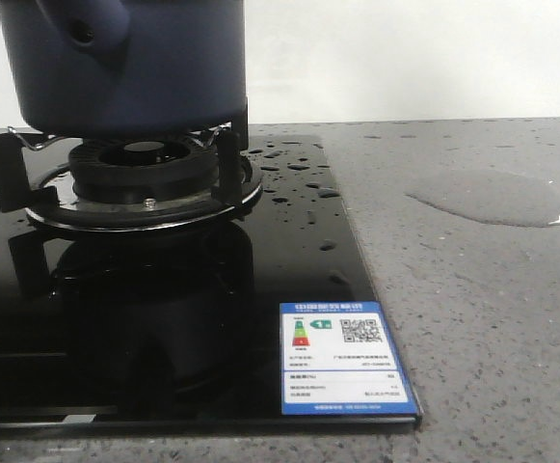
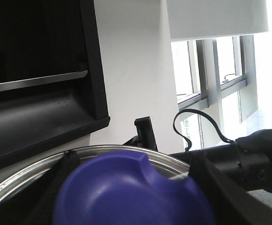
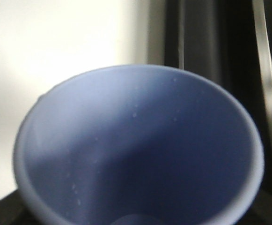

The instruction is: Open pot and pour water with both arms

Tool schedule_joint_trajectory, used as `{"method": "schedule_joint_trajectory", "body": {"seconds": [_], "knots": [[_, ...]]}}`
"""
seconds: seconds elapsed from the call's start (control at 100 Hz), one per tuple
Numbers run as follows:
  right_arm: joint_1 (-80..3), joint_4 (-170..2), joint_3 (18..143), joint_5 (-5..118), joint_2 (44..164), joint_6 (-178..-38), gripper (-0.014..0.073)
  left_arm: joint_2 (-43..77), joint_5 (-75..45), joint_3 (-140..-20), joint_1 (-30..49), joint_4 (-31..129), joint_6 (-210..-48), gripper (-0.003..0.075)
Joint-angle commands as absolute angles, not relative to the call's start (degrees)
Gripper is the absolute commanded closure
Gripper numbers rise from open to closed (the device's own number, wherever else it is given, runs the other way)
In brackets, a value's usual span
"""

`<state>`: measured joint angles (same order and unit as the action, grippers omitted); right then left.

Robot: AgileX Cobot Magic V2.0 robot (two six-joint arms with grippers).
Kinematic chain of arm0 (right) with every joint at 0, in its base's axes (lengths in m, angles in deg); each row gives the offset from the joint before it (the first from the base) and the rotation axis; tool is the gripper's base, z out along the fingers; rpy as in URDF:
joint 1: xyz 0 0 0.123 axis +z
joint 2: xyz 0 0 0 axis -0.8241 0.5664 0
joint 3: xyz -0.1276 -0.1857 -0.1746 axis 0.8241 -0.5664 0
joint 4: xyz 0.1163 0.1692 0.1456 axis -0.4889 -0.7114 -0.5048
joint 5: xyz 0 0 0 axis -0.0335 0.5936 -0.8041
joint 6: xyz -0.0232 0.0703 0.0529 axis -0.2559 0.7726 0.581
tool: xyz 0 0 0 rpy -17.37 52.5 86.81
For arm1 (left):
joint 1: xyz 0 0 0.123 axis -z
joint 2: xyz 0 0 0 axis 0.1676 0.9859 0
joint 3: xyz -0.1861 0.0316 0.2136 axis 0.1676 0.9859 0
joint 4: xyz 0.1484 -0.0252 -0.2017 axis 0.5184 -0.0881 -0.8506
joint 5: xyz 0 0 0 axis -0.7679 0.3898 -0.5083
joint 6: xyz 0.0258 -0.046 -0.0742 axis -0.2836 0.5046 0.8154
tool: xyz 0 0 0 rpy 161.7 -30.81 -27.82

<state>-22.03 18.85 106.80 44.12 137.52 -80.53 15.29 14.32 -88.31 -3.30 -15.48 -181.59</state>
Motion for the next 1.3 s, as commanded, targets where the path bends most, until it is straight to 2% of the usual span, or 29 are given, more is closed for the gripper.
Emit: {"method": "schedule_joint_trajectory", "body": {"seconds": [0.0,0.13,0.24,0.36,0.5,0.62,0.77,0.94,1.03,1.13,1.2,1.25,1.29], "knots": [[-22.18,7.18,108.9,52.31,133.7,-66.55,0.0421,14.25,14.6,-90.46,-3.15,-19.46,-180.98,0.0451],[-23.41,-6.71,108.9,69.84,131.08,-56.44,0.0421,14.25,15.41,-89.9,-3.04,-19.1,-180.98,0.0451],[-27.39,-13.34,105.8,72.19,127.88,-56.0,0.0421,14.36,15.18,-87.95,-2.35,-19.1,-180.98,0.0451],[-33.87,-16.42,95.39,60.07,120.78,-51.85,0.0421,14.48,14.15,-85.62,-1.92,-19.1,-180.98,0.0451],[-43.65,-16.42,78.25,38.25,113.71,-43.38,0.0421,14.48,13.57,-83.58,-1.92,-19.46,-180.98,0.0451],[-51.49,-16.63,65.41,21.85,112.41,-39.27,0.0421,14.56,13.57,-82.74,-1.92,-19.46,-180.98,0.0451],[-56.22,-20.21,56.02,13.74,114.12,-39.1,0.042,14.95,13.68,-82.35,-1.92,-19.36,-180.98,0.0451],[-56.52,-20.21,54.78,11.54,116.58,-40.55,0.041,15.66,13.9,-82.35,-1.8,-19.5,-180.98,0.0451],[-56.52,-20.21,54.78,9.24,117.6,-40.67,0.0316,16.18,14.02,-82.35,-1.8,-19.5,-180.98,0.0451],[-56.52,-20.21,54.78,7.31,118.78,-40.67,0.0097,16.26,14.65,-82.35,-1.8,-19.5,-180.98,0.0451],[-56.52,-20.21,54.78,7.73,118.89,-40.67,-0.0025,16.37,15.24,-82.35,-1.8,-19.5,-180.98,0.0451],[-56.52,-20.21,54.78,7.95,118.89,-40.67,-0.0071,16.37,15.24,-82.35,-1.8,-19.5,-180.98,0.0451],[-56.52,-20.21,54.78,8.08,118.78,-40.67,-0.0071,16.37,15.24,-82.35,-1.8,-19.5,-180.98,0.0451]]}}
